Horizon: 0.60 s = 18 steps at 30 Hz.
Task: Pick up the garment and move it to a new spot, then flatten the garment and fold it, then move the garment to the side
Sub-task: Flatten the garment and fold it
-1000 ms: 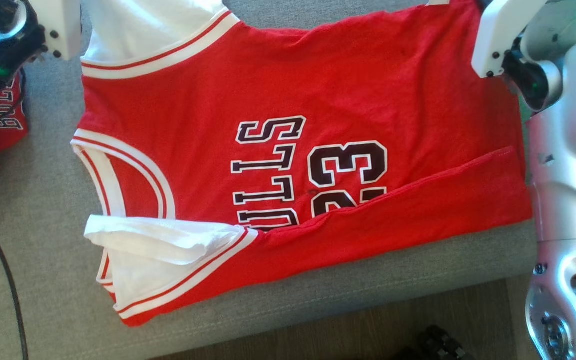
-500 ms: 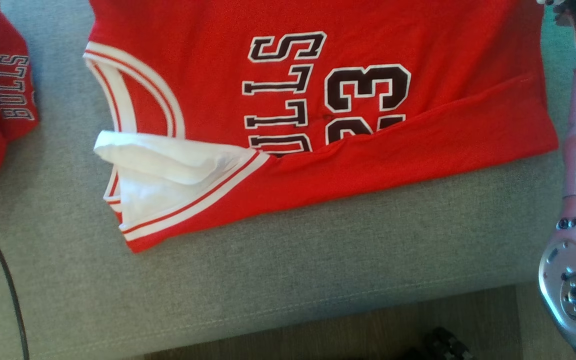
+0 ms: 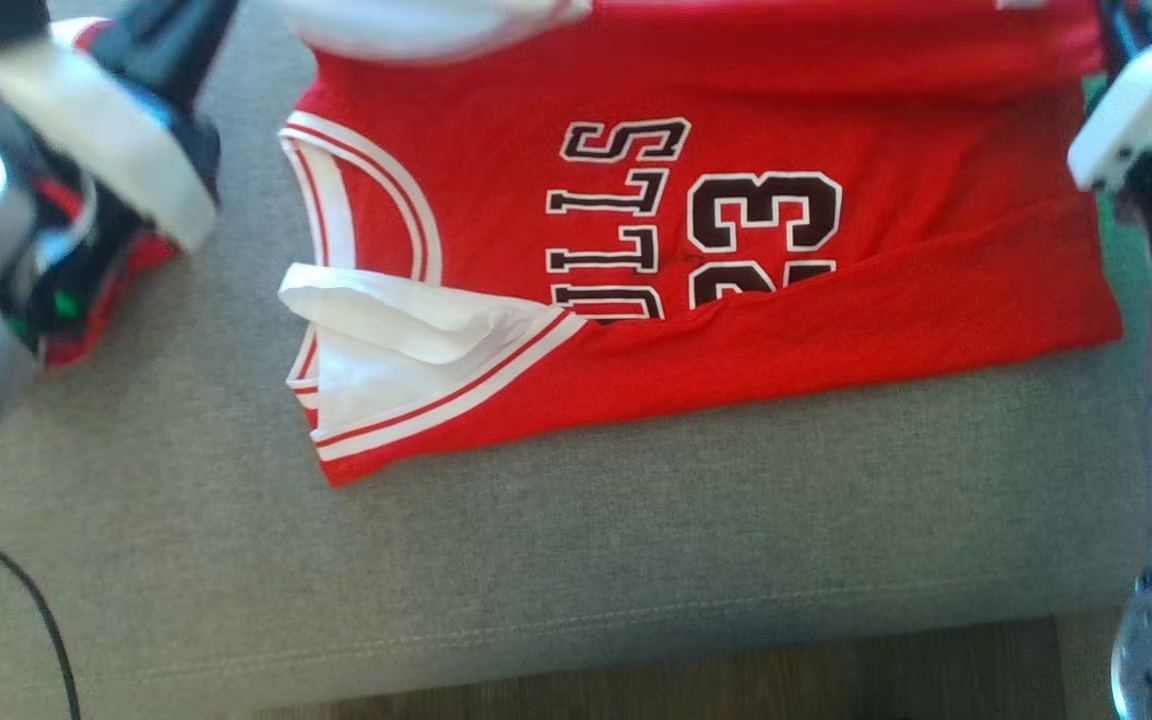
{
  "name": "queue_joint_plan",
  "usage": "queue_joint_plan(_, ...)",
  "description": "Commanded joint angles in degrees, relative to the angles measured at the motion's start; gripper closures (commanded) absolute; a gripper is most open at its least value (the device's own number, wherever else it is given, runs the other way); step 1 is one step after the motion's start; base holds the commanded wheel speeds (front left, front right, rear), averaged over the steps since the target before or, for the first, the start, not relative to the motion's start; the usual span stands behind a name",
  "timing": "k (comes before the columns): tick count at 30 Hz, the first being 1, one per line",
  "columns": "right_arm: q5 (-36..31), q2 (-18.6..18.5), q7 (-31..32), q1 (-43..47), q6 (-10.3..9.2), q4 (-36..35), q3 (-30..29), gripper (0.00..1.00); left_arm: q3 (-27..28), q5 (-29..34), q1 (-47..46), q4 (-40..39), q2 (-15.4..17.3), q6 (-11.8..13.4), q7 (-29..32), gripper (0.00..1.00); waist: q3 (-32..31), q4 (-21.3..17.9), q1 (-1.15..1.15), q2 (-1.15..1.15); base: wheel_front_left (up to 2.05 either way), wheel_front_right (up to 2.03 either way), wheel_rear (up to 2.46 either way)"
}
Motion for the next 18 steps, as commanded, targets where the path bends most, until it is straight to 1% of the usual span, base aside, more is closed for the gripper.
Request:
queue_joint_plan(1, 0.82, -0.44, -0.35, 0.88, -0.02, -3.24, 1.11, 1.0, 2.76, -0.65, -0.49, -2.41, 3.8, 0.99, -0.78, 1.0, -1.51, 1.0, 0.0, 0.0, 0.0, 0.0, 0.0)
queue_joint_plan(5, 2.72, -1.57, 0.05, 7.14, -0.02, -6.83, 1.65, 1.0, 2.5, -2.65, 6.19, -9.67, 6.9, 4.59, -1.06, 1.0, -3.34, 1.79, 0.0, 0.0, 0.0, 0.0, 0.0)
queue_joint_plan(11, 4.85, -2.12, 1.37, 15.79, -0.02, -13.11, 1.77, 1.0, 0.92, -5.29, 15.06, -19.69, 10.86, 10.1, -0.59, 1.0, -5.34, 2.53, 0.0, 0.0, 0.0, 0.0, 0.0)
queue_joint_plan(14, 5.04, -1.9, 1.61, 19.22, -0.02, -16.11, 2.01, 1.0, -0.08, -6.64, 19.14, -23.46, 11.65, 12.3, -0.71, 1.0, -6.06, 2.64, 0.0, 0.0, 0.0, 0.0, 0.0)
queue_joint_plan(18, 5.36, -1.09, 2.28, 22.82, -0.02, -19.01, 2.09, 1.0, -1.06, -7.77, 23.53, -25.65, 11.17, 14.55, -1.36, 1.0, -6.48, 2.62, 0.0, 0.0, 0.0, 0.0, 0.0)
